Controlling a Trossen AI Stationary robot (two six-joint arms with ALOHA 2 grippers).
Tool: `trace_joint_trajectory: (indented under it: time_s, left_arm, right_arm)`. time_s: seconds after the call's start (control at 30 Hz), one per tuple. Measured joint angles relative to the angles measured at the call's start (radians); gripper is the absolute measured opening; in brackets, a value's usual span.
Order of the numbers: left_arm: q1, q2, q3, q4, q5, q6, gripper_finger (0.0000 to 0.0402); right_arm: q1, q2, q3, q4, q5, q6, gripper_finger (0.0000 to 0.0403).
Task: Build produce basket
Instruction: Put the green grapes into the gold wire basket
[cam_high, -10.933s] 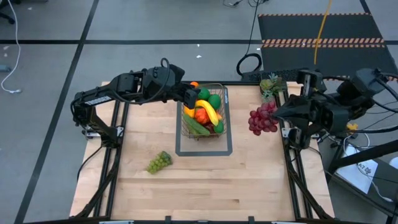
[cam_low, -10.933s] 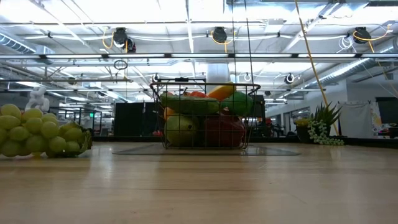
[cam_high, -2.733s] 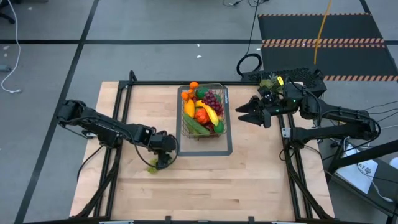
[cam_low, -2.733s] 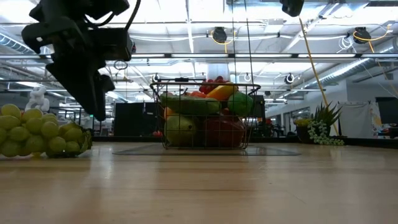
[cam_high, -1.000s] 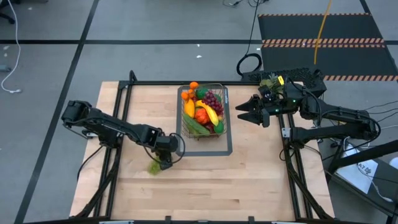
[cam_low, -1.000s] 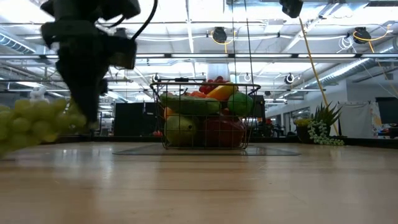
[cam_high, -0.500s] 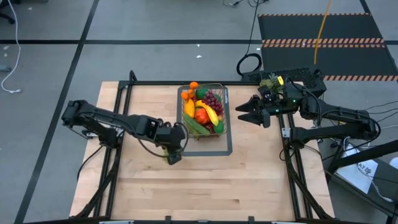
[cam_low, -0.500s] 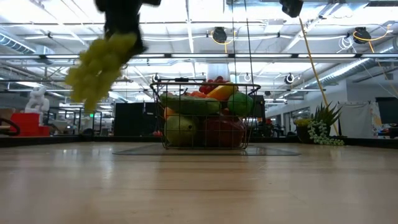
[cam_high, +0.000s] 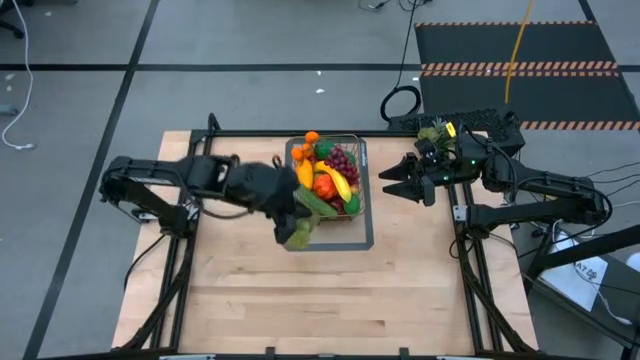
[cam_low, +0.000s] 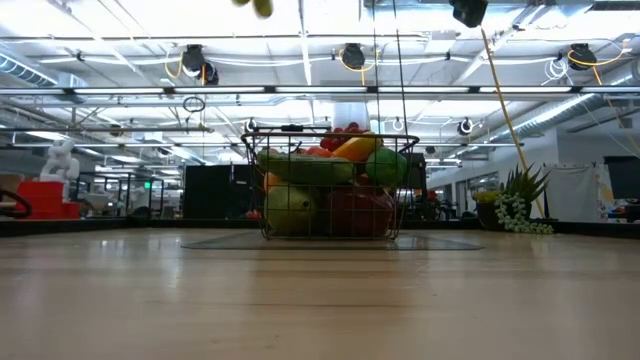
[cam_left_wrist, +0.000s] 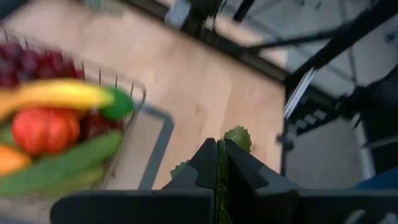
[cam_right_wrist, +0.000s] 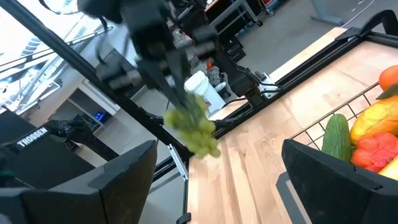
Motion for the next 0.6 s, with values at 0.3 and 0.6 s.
trace_joint_trajectory:
  time_s: [0.3,0.6]
  left_arm:
    - [0.037,0.0,0.219,0.064,-0.105,0.2,0.0021]
    - [0.093,0.0,0.306,0.177,-0.14,0.344,0.0011]
  right_arm:
    - [0.0,0.0,0.0,0.0,0.0,-0.018,0.0341]
    - [0.0,0.0,0.0,0.0,0.0,-0.019,0.0341]
